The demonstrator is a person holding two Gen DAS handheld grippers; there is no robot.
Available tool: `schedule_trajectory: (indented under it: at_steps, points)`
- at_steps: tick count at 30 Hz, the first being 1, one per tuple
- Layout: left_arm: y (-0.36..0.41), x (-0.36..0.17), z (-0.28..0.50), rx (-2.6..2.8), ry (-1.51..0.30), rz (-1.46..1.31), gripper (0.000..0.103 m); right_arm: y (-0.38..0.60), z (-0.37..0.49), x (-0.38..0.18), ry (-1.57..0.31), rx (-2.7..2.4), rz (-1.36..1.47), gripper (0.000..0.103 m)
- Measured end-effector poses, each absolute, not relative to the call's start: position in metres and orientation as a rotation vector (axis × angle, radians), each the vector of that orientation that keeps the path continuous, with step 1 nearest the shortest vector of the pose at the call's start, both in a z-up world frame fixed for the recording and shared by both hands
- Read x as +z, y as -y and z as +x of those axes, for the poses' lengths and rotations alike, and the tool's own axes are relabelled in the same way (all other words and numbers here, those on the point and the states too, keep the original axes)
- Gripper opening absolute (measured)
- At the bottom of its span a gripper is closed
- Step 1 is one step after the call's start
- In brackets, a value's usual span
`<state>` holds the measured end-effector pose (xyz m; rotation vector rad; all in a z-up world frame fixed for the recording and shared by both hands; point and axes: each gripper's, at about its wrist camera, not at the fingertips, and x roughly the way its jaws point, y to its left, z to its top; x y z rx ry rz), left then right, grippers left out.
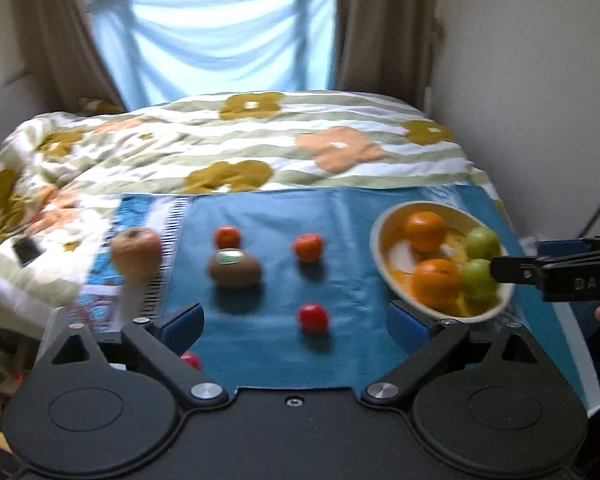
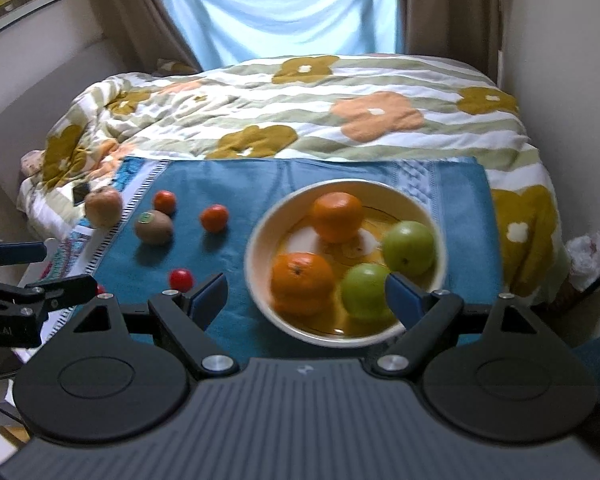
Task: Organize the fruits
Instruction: 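Withdraw both tools from the bowl toward the pear and kiwi, then grasp the brown pear with the left tool while the right tool grasps the kiwi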
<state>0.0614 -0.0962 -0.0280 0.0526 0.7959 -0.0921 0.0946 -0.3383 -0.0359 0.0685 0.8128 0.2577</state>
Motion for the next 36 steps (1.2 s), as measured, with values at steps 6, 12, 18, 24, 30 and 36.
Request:
schedule_trajectory:
  at_steps: [6, 12, 18, 24, 30, 36]
  points:
    - [0.045, -0.021, 0.059, -0.006, -0.791, 0.047, 0.1, 0.295, 0.103, -0.027, -0.817, 0.296, 0.055, 0.102]
    - [-0.005, -0.022, 0.074, 0.011, -0.805, 0.083, 0.1, 0.243, 0.114, -0.032, -0.82, 0.286, 0.054, 0.103]
    - [-0.046, -0.031, 0.107, -0.027, -0.829, 0.143, 0.1, 0.202, 0.135, -0.045, -0.876, 0.247, 0.171, 0.103]
    - [-0.076, -0.049, 0.145, -0.09, -0.878, 0.169, 0.1, 0.175, 0.159, -0.064, -0.945, 0.148, 0.286, 0.103]
    - [-0.094, -0.071, 0.189, -0.177, -0.913, 0.157, 0.1, 0.143, 0.175, -0.079, -0.948, 0.077, 0.259, 0.103]
    - [-0.093, -0.093, 0.224, -0.266, -0.939, 0.165, 0.099, 0.129, 0.192, -0.095, -0.956, 0.035, 0.316, 0.103]
